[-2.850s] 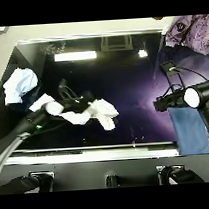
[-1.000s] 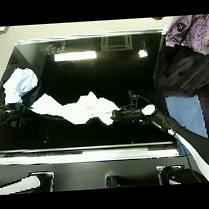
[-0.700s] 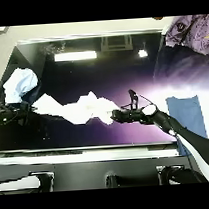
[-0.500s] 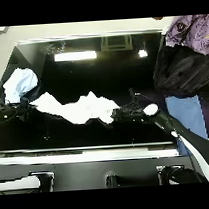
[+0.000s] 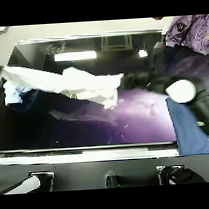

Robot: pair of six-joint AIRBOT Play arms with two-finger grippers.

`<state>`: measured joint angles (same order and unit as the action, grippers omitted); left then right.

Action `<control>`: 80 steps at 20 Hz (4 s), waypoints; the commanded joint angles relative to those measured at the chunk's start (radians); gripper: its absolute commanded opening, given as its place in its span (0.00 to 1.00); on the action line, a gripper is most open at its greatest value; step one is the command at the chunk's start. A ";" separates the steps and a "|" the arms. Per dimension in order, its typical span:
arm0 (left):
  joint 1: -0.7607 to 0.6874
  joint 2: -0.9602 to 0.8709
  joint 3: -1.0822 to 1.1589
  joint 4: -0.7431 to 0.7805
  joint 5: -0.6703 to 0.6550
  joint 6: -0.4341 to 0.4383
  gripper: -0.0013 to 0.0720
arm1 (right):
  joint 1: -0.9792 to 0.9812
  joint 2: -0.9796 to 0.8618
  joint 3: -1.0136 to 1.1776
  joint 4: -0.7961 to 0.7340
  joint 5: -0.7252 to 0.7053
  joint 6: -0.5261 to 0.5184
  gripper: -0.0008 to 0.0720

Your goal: Fold the clothes and pants, and hang the long-sleeved shirts on hangers.

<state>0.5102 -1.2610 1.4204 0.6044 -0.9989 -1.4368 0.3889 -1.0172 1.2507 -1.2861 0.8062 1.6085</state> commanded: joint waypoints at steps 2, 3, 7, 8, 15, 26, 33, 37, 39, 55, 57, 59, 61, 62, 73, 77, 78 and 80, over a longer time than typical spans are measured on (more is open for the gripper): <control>0.000 0.220 0.140 0.151 -0.159 -0.129 0.04 | 0.000 0.111 0.336 -0.282 0.231 0.024 0.05; 0.000 0.274 0.140 0.195 -0.205 -0.158 0.04 | 0.000 0.143 0.383 -0.282 0.267 0.023 0.05; 0.000 0.472 0.140 0.372 -0.391 -0.287 0.04 | 0.000 0.271 0.467 -0.284 0.313 0.077 0.05; 0.000 0.504 0.138 0.408 -0.412 -0.322 0.04 | 0.000 0.287 0.468 -0.292 0.312 0.101 0.05; -0.018 0.475 0.003 0.433 -0.432 -0.346 0.04 | 0.000 0.038 0.467 -0.297 0.317 0.127 0.05; -0.383 -0.119 -0.310 0.529 0.188 -0.318 0.04 | 0.000 -0.674 0.467 -0.060 0.103 0.106 0.05; -0.358 -0.174 -0.184 0.522 0.103 -0.315 1.00 | 0.000 -0.662 0.467 -0.103 0.098 0.081 0.05; -0.306 -0.067 -0.209 0.521 -0.029 -0.298 1.00 | 0.000 -0.603 0.467 -0.157 0.122 0.078 0.05; -0.289 0.003 -0.339 0.465 0.025 -0.332 1.00 | 0.000 -0.578 0.467 -0.166 0.132 0.078 0.05; -0.760 -0.249 -0.620 -0.056 0.318 -0.088 1.00 | 0.000 -0.565 0.467 -0.163 0.284 0.042 0.05; -0.771 -0.273 -0.586 -0.056 0.321 -0.088 1.00 | 0.000 -0.565 0.467 -0.162 0.289 0.042 0.05; -0.771 -0.303 -0.546 -0.056 0.319 -0.089 0.84 | 0.000 -0.565 0.467 -0.162 0.292 0.042 0.05; -0.771 -0.338 -0.509 -0.056 0.313 -0.089 0.59 | 0.000 -0.565 0.467 -0.162 0.293 0.042 0.05; -0.771 -0.351 -0.492 -0.056 0.300 -0.088 0.24 | 0.000 -0.565 0.467 -0.162 0.294 0.042 0.05; -0.539 -0.089 0.339 0.585 -0.192 -0.269 0.03 | 0.000 -0.458 0.663 -0.662 0.213 0.319 0.05; -0.469 0.016 0.687 0.681 -0.313 -0.311 0.03 | 0.000 -0.324 0.821 -0.825 0.300 0.318 0.05; -0.457 0.072 0.703 0.703 -0.311 -0.337 0.03 | 0.000 -0.265 0.821 -0.847 0.313 0.315 0.05; -0.441 0.201 0.674 0.765 -0.318 -0.434 0.03 | 0.000 -0.156 0.821 -0.850 0.368 0.316 0.05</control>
<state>0.0353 -1.1934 2.0163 1.2434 -1.2652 -1.7622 0.3889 -1.2999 2.0369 -2.0548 1.1030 1.9133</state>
